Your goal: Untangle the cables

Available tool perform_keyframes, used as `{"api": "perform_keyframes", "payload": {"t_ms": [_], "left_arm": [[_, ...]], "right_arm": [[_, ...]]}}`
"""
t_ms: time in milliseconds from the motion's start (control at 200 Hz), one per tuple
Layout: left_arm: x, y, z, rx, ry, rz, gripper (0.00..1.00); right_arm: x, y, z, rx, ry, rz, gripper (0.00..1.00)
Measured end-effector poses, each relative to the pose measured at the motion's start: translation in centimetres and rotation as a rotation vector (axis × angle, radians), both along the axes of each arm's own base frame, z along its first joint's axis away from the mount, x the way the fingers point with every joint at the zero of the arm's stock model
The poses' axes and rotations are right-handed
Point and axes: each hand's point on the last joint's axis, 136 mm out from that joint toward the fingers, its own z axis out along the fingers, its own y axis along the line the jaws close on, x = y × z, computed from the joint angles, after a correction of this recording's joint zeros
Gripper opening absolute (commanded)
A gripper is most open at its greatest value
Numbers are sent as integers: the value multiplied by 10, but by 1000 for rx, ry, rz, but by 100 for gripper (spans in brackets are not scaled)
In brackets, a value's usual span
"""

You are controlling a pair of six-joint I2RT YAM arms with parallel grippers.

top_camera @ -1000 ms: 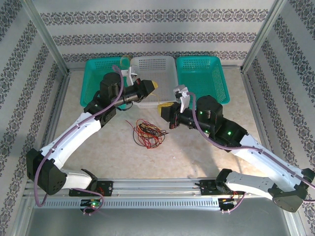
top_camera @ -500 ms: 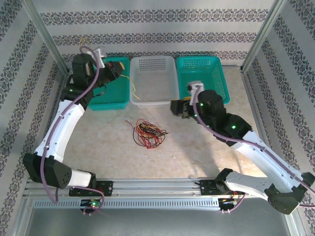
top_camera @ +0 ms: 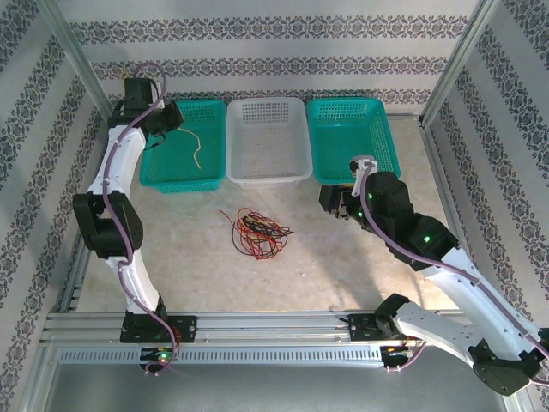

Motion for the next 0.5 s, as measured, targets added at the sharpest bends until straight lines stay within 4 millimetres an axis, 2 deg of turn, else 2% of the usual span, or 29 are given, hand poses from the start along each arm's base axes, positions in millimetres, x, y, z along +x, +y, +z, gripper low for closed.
{"api": "perform_keyframes", "payload": {"t_ms": [65,135,210,360,435,500], "left_arm": [[14,1,0,5,-7,0,1],[25,2,-5,9,-5,1,33],[32,2,-19,36,20,2,48],[33,-17,-62,110,131,-46,60],[25,-30,-81,147,195,-83,66],[16,-38,-89,183,238,-105,67]], "right_arm": [[-2,0,-4,5,13,1,51],[-3,0,-9,6,23,2,51],[-3,0,-13,3,32,1,51],[-2,-1,-15,0,37,-3,51],[-1,-1,-15,2,35,-6,51],[0,-2,-15,4,35,-13,52]]}}
